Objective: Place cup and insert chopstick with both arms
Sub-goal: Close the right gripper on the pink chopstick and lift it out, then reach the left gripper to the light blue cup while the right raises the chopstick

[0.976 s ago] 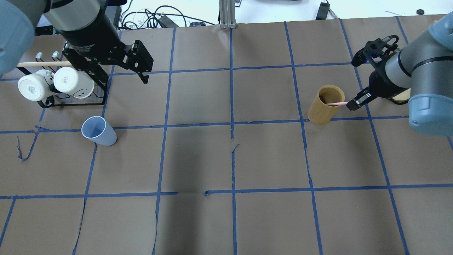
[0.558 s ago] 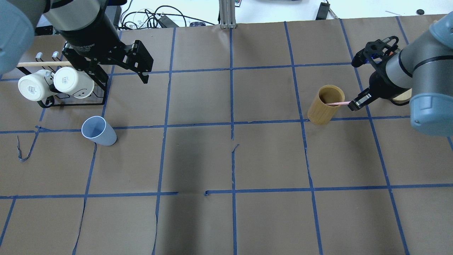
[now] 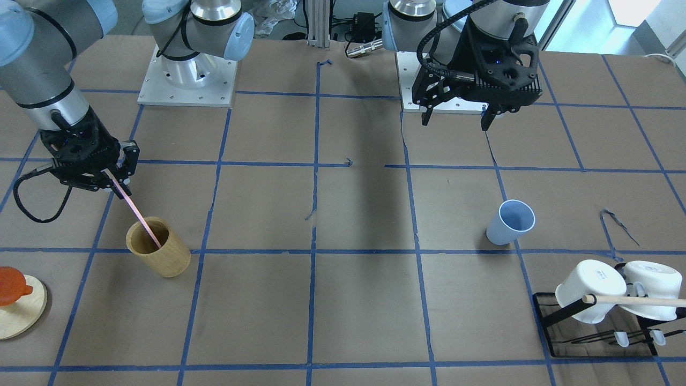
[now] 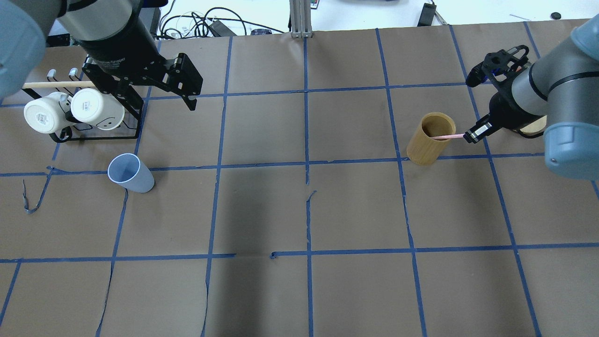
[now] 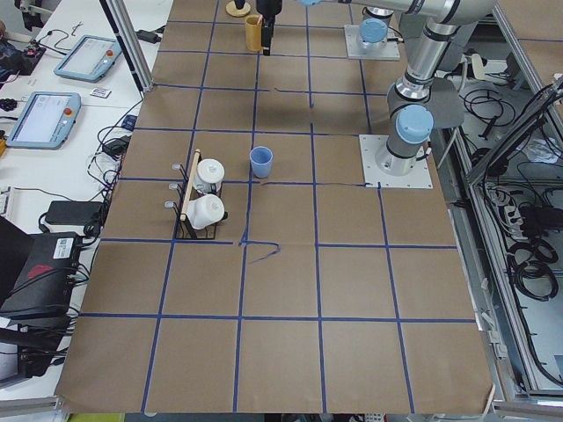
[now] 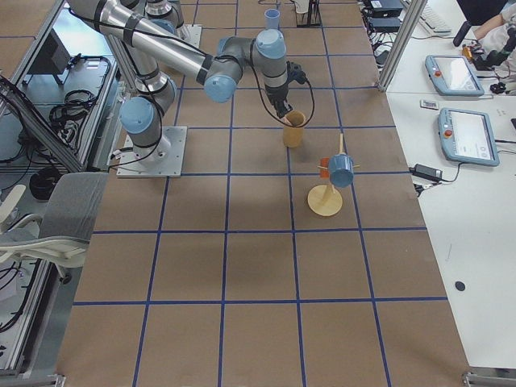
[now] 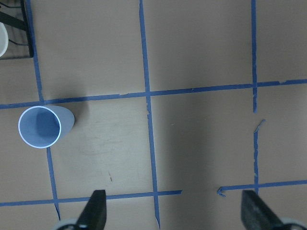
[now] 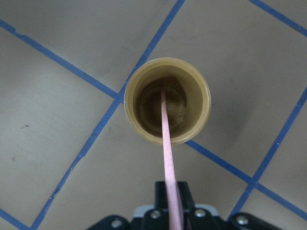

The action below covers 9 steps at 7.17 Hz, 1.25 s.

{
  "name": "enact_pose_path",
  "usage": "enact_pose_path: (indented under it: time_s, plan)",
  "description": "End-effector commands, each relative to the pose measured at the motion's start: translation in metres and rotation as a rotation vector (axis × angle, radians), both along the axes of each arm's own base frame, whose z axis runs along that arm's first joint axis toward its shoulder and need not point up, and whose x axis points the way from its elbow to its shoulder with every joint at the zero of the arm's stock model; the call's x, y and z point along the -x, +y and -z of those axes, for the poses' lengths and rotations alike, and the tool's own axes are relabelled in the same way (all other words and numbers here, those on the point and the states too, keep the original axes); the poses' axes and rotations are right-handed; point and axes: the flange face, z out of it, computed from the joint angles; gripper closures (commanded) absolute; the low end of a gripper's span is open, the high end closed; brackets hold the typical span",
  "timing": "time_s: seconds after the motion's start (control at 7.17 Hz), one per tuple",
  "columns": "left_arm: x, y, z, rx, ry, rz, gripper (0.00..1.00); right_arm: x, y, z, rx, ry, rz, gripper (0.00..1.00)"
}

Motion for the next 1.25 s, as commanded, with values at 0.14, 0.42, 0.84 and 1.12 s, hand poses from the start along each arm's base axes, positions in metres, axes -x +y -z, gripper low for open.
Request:
enact_pose_path:
  time_s: [0.14,0.42,0.84,1.12]
  plan:
    - [-0.004,-0.002,0.001,0.003,0.0,-0.002,0.0,-0.001,-0.009,-0.035,-0.008,-0.005,-0.001,1.0]
    - [-0.019,-0.009,0.012,-0.02,0.002,-0.024,0.0,0.003,-0.018,-0.107,-0.078,-0.015,0.0,1.0]
    - [-0.062,-0.023,0.051,-0.095,0.002,0.058,0.0,0.001,-0.016,-0.162,-0.094,-0.013,0.005,1.0]
    - [-0.124,-0.022,0.096,-0.156,0.032,0.14,0.02,-0.022,-0.016,-0.194,-0.119,-0.035,0.151,1.0]
